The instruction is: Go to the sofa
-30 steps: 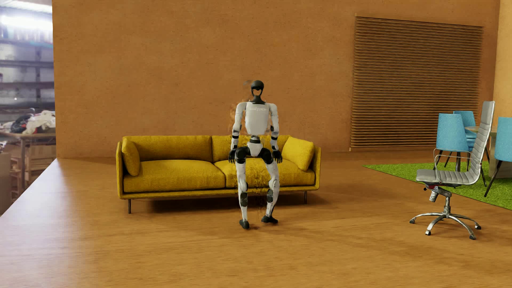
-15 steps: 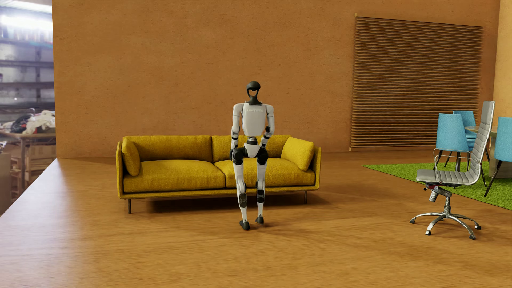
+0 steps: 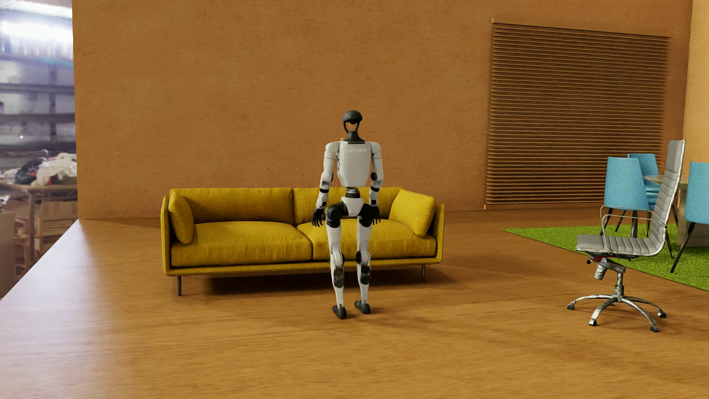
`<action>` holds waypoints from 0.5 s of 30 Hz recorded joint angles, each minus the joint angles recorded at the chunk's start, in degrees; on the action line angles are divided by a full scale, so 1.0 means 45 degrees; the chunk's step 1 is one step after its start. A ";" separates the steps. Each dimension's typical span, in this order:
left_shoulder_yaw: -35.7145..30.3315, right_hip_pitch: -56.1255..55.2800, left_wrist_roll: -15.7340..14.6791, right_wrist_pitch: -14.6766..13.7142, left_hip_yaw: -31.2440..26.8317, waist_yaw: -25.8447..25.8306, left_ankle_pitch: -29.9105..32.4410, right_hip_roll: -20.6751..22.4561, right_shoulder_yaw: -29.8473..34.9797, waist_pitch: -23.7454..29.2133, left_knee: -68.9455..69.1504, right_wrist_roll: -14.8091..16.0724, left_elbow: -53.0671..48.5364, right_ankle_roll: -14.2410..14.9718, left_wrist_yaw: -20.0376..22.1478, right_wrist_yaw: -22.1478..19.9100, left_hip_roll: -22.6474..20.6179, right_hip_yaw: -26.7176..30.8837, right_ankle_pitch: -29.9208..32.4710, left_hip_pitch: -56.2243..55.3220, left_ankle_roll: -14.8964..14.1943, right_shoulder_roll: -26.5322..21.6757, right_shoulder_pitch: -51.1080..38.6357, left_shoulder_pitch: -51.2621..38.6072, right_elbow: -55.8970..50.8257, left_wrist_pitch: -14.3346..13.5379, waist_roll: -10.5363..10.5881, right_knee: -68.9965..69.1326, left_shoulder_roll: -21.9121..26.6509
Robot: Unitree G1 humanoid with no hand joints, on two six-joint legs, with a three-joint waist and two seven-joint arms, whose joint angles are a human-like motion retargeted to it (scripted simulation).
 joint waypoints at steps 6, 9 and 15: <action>-0.0931 -0.0117 0.1458 -0.0549 0.0084 -0.0145 -0.0530 0.0453 0.0142 0.0299 0.4474 0.0443 -0.1095 0.0123 0.3406 -0.0704 0.0461 -0.0624 0.0317 -0.2826 -0.0552 0.0415 0.0324 -0.0619 -0.1457 0.0661 0.0400 -0.0698 -0.0241; 0.0086 -0.0251 -0.0681 -0.0894 0.0991 -0.0166 -0.1619 0.0637 0.0479 0.0547 0.6357 0.0801 -0.1781 0.0388 0.1978 -0.1017 0.1233 -0.0985 0.0120 -0.4155 -0.0860 0.0293 0.0267 -0.0687 -0.1817 0.0762 0.0684 -0.0446 -0.1147; -0.1910 0.0621 -0.0638 -0.0746 0.0871 -0.0153 -0.0088 0.0531 0.0863 0.0370 0.0879 0.1351 -0.1514 0.0142 0.0077 0.0421 0.0919 -0.0611 0.0167 -0.1416 -0.0321 0.0036 0.0274 -0.0553 -0.1332 -0.0789 0.0634 -0.0969 -0.1115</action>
